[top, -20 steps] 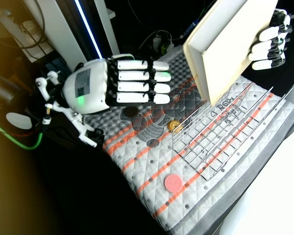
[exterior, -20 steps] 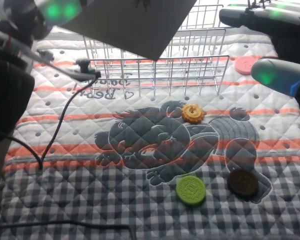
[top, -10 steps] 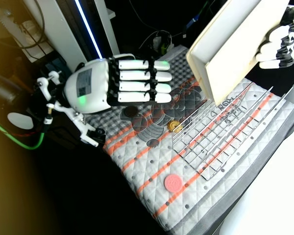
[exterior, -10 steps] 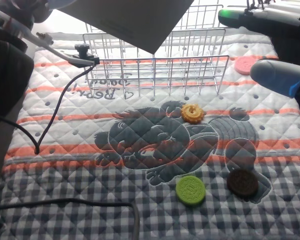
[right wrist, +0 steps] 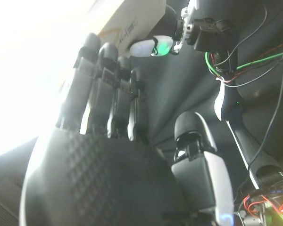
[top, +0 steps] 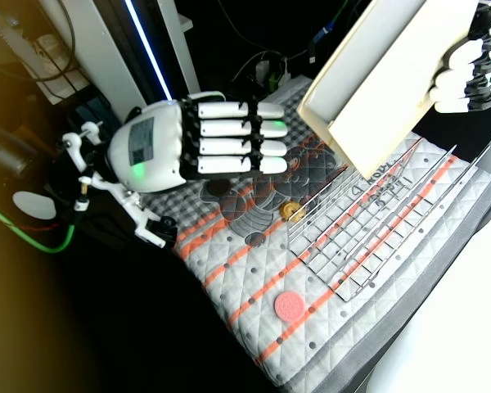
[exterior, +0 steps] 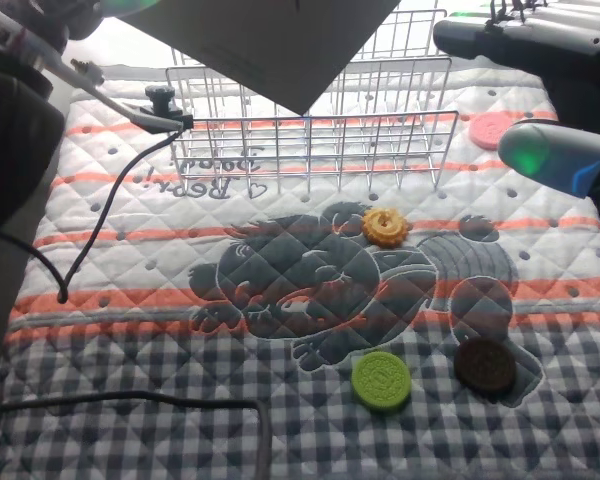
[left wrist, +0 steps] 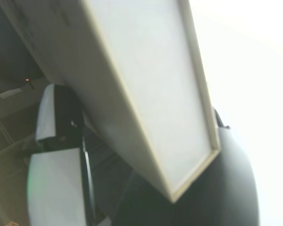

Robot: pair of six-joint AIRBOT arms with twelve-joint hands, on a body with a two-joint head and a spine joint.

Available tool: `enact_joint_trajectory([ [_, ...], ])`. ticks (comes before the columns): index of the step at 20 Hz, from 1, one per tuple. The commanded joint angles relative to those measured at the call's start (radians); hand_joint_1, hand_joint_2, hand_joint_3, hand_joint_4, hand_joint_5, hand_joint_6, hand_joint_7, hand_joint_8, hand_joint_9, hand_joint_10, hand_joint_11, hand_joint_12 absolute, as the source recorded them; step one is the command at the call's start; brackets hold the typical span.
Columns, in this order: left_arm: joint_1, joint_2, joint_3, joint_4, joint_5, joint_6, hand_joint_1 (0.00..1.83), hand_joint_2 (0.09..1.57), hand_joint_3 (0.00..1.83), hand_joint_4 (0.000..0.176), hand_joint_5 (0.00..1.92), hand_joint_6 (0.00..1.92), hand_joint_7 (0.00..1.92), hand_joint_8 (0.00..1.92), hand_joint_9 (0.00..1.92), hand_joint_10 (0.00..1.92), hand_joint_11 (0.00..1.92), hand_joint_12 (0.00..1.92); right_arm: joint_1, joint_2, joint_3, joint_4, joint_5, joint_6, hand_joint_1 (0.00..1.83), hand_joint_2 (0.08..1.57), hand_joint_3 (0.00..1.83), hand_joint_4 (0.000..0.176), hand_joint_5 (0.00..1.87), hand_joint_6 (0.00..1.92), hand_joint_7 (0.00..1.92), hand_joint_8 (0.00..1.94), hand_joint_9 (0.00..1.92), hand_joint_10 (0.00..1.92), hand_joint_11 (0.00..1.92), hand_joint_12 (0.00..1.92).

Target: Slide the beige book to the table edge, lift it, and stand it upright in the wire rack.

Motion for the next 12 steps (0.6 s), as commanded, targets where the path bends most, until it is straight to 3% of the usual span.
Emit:
enact_joint_trajectory([
  [1,0.006,0.009,0.004,-0.013,-0.131,-0.023,1.37,1.06,0.01,0.000,1.07,0.66,1.13,0.79,1.03,1.10,0.84,1.26,0.007,-0.004,0.004,0.029,0.120,0.009,0.00,1.34,0.00,0.025,0.37,0.00,0.46,0.01,0.50,0.01,0.49,0.02],
  [2,0.023,0.009,0.002,-0.014,-0.147,-0.037,1.30,1.05,0.00,0.000,1.14,0.55,1.13,0.93,1.10,1.32,0.95,1.61,0.007,-0.004,0.004,0.027,0.120,0.012,0.00,1.34,0.00,0.017,0.38,0.00,0.47,0.01,0.52,0.01,0.51,0.02],
  [4,0.061,0.023,-0.020,-0.018,-0.191,-0.053,1.29,1.05,0.00,0.000,1.21,0.41,1.13,1.00,1.15,1.48,1.02,1.76,0.007,-0.005,0.005,0.023,0.120,0.016,0.00,1.35,0.00,0.001,0.37,0.00,0.45,0.00,0.48,0.00,0.48,0.01],
  [5,0.070,0.027,-0.028,-0.018,-0.206,-0.053,1.29,1.04,0.00,0.000,1.22,0.41,1.12,0.99,1.09,1.38,0.91,1.69,0.007,-0.005,0.005,0.023,0.120,0.017,0.00,1.35,0.00,0.007,0.38,0.00,0.45,0.00,0.48,0.00,0.49,0.01],
  [6,0.078,0.034,-0.039,-0.018,-0.222,-0.053,1.27,1.06,0.00,0.000,1.16,0.56,1.10,0.97,1.04,1.18,0.82,1.55,0.007,-0.005,0.006,0.023,0.120,0.018,0.00,1.35,0.00,0.018,0.38,0.00,0.45,0.00,0.49,0.00,0.50,0.02],
  [7,0.080,0.037,-0.042,-0.018,-0.229,-0.053,1.36,1.08,0.00,0.000,1.05,0.73,1.07,0.84,0.97,1.28,0.79,1.46,0.007,-0.006,0.007,0.023,0.120,0.018,0.00,1.35,0.00,0.024,0.38,0.00,0.45,0.00,0.50,0.01,0.52,0.02],
  [8,0.081,0.040,-0.045,-0.016,-0.236,-0.052,1.38,1.09,0.00,0.000,1.02,0.79,1.04,0.87,0.93,1.29,0.71,1.39,0.007,-0.008,0.009,0.023,0.120,0.019,0.00,1.36,0.00,0.020,0.38,0.00,0.46,0.00,0.51,0.01,0.52,0.02],
  [9,0.079,0.041,-0.045,-0.013,-0.237,-0.052,1.38,1.09,0.00,0.000,1.05,0.78,1.03,0.94,0.91,1.22,0.67,1.31,0.007,-0.010,0.011,0.022,0.120,0.020,0.00,1.36,0.00,0.008,0.39,0.01,0.47,0.01,0.51,0.01,0.52,0.02],
  [12,0.060,0.047,-0.043,-0.005,-0.224,-0.042,1.38,1.10,0.00,0.000,1.03,0.74,0.98,1.03,0.91,1.28,0.74,1.38,0.007,-0.012,0.014,0.018,0.120,0.024,0.00,1.35,0.00,0.009,0.40,0.01,0.46,0.00,0.50,0.00,0.51,0.01],
])
